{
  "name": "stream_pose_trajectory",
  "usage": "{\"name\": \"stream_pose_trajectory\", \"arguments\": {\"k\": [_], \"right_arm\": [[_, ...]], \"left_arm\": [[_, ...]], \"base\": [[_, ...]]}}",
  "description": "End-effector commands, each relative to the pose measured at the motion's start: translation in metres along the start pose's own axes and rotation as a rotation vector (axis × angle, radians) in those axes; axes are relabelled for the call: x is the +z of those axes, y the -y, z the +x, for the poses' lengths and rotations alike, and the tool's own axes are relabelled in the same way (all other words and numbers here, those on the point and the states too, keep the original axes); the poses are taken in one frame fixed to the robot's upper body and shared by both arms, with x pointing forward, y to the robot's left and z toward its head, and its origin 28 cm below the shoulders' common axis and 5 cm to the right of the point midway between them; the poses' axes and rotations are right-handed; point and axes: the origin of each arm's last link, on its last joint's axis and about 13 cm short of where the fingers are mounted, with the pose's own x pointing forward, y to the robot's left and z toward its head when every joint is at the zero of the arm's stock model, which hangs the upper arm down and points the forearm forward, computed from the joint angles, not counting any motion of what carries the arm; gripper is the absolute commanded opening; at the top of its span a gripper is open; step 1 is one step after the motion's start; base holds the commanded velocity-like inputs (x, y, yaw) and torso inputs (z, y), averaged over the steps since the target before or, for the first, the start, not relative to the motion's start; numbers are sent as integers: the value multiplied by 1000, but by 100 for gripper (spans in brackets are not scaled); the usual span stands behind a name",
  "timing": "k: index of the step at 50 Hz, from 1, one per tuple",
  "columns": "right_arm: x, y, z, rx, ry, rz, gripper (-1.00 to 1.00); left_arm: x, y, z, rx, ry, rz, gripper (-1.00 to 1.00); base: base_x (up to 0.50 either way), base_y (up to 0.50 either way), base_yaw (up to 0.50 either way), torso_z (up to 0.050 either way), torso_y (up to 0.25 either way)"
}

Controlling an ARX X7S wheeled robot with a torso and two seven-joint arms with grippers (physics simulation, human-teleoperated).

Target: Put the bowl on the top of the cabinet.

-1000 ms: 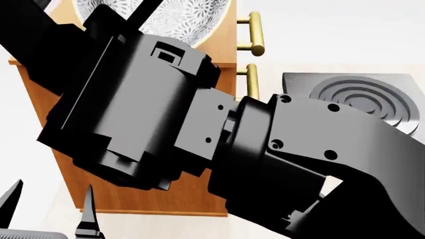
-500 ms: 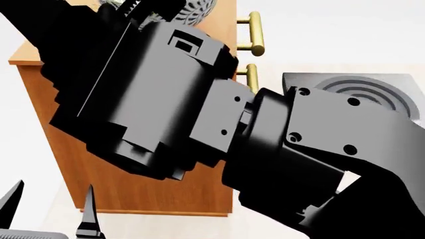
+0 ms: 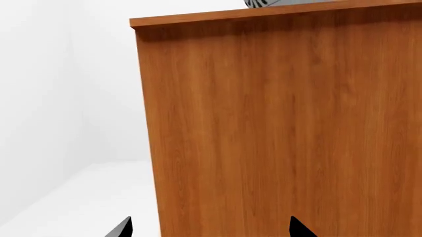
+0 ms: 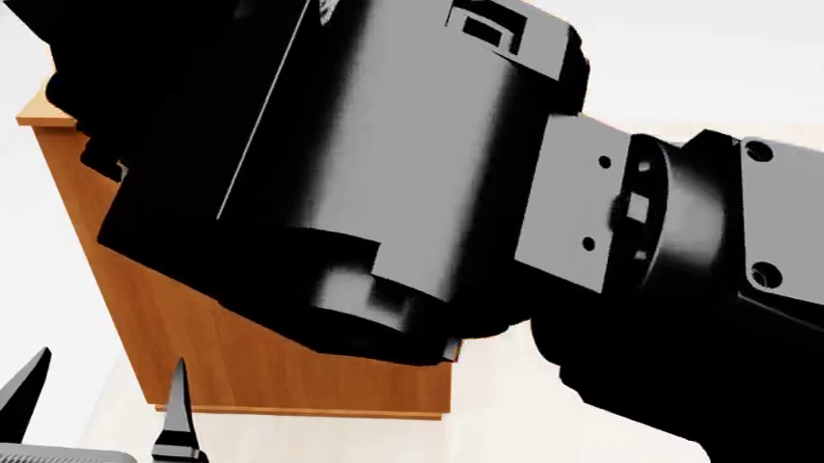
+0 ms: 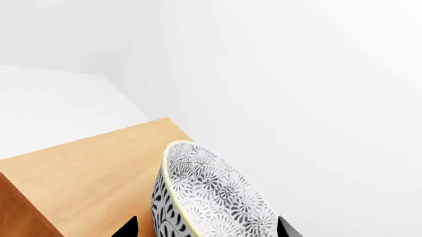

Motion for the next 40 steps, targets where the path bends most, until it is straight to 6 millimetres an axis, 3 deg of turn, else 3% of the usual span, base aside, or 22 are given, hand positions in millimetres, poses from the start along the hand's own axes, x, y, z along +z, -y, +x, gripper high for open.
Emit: {"name": "stream_pose_trajectory", "arguments": {"k": [1, 15, 19, 33, 40], "right_arm": [[21, 20, -39, -33, 122, 2, 100], [23, 57, -74, -254, 197, -1, 100], [3, 58, -85, -319, 170, -14, 100], [-37, 64, -120, -457, 150, 37, 100], [-74, 58, -126, -493, 101, 57, 100]], "left_arm": [[1, 1, 0, -5, 3, -2, 100], [4, 0, -2, -3, 13, 3, 100], [5, 1, -2, -7, 18, 2, 100], [8, -1, -4, -3, 24, 12, 100], [9, 0, -4, -3, 28, 12, 100]], "base": [[0, 0, 0, 0, 0], [0, 0, 0, 0, 0], [0, 0, 0, 0, 0], [0, 0, 0, 0, 0], [0, 0, 0, 0, 0]]}}
